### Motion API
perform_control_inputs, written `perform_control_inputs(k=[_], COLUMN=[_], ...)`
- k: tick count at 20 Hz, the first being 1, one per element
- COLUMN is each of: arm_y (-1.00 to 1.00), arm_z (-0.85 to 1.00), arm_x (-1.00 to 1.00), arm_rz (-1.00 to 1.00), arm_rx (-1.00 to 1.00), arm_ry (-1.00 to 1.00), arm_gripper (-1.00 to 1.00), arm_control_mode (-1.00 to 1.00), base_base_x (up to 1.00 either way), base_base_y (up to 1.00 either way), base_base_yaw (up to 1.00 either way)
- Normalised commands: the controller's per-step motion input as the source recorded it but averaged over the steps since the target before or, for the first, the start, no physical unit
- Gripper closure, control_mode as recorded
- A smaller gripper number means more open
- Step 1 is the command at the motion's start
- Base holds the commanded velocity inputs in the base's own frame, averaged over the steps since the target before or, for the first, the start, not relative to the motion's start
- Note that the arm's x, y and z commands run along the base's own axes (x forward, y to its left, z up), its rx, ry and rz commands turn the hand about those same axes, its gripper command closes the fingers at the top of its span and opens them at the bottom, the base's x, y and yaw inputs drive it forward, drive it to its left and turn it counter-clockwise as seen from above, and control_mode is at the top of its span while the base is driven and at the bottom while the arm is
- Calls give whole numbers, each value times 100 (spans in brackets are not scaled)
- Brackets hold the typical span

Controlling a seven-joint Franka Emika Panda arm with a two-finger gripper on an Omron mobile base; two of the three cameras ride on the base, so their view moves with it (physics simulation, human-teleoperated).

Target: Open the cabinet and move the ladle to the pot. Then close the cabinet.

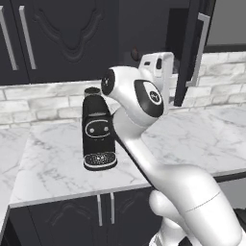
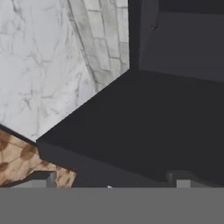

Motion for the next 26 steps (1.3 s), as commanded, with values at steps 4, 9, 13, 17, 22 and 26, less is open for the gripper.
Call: perform_control_inputs(k=[4, 9, 13, 17, 22, 26], arm_y=[-37, -39, -97, -100, -100, -88], arm_z=[-1, 0, 0, 0, 0, 0], arm_x=[39, 37, 3, 2, 32, 42], arm_rz=[-4, -6, -7, -8, -4, 0], arm_rx=[-1, -1, 0, 0, 0, 3], arm_ry=[0, 0, 0, 1, 0, -1], arm_gripper=[-100, -100, -100, -100, -100, -100], arm_control_mode=[-100, -100, -100, -100, -100, -100], base_base_x=[0, 0, 0, 0, 0, 0], base_base_y=[0, 0, 0, 0, 0, 0], base_base_yaw=[0, 0, 0, 0, 0, 0])
